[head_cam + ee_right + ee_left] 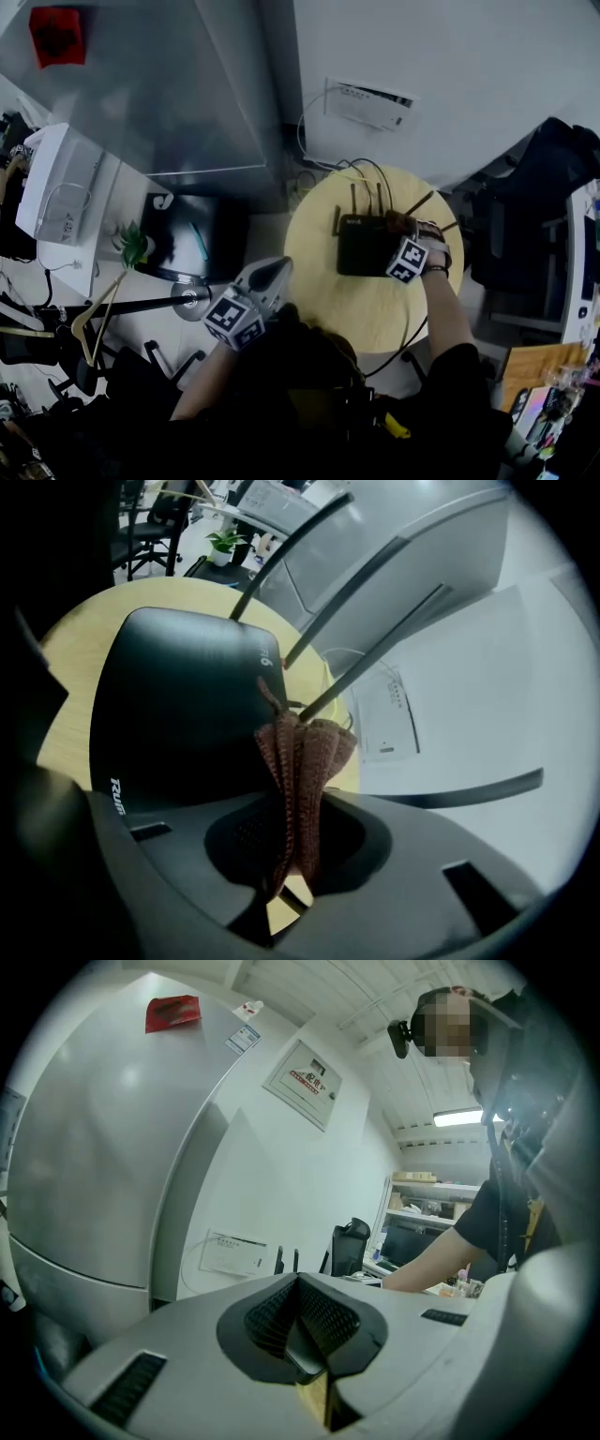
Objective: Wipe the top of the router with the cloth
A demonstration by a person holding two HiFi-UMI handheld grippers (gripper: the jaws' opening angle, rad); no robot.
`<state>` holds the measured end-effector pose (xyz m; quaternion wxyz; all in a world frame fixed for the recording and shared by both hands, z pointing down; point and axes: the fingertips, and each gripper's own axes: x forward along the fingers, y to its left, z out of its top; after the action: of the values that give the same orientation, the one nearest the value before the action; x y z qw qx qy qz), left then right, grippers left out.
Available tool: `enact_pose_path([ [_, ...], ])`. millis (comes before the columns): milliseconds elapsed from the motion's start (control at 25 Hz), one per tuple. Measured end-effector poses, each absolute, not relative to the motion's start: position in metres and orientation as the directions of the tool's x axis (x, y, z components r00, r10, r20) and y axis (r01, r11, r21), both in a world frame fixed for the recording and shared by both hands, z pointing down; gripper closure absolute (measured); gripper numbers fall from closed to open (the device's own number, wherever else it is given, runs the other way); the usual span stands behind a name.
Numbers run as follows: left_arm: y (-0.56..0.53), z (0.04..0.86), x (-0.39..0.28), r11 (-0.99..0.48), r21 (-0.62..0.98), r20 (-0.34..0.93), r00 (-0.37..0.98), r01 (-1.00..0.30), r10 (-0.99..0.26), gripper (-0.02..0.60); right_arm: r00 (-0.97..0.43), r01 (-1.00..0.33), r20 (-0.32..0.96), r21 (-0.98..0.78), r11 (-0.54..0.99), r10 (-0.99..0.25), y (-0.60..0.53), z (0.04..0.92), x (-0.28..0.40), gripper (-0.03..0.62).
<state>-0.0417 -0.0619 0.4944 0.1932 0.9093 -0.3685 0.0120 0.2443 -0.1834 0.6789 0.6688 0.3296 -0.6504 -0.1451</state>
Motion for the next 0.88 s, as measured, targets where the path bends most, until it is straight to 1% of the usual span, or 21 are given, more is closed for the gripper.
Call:
enact_pose_path([
  [280,-0.068,0.501,-0.043,-0.657,0.350,0.178,0.736,-0.667,-0.653,0.584,0.081,-0.286,0.829,0.551,0.784,-0.553,-0.169,0.693,0.242,0.528],
  [720,-0.074,0.502,-0.025,-0.695,0.353,0.189,0.776,-0.626,-0.602,0.584,0.023,-0.330,0.836,0.523,0.785,-0.548,-0.129,0.692,0.236,0.530],
  [880,-0.072,0.503,-0.014,-0.709,0.363,0.183,0.792,-0.604,-0.582,0.584,0.000,-0.365,0.870,0.459,0.810,-0.493,-0.108,0.710,0.246,0.528],
])
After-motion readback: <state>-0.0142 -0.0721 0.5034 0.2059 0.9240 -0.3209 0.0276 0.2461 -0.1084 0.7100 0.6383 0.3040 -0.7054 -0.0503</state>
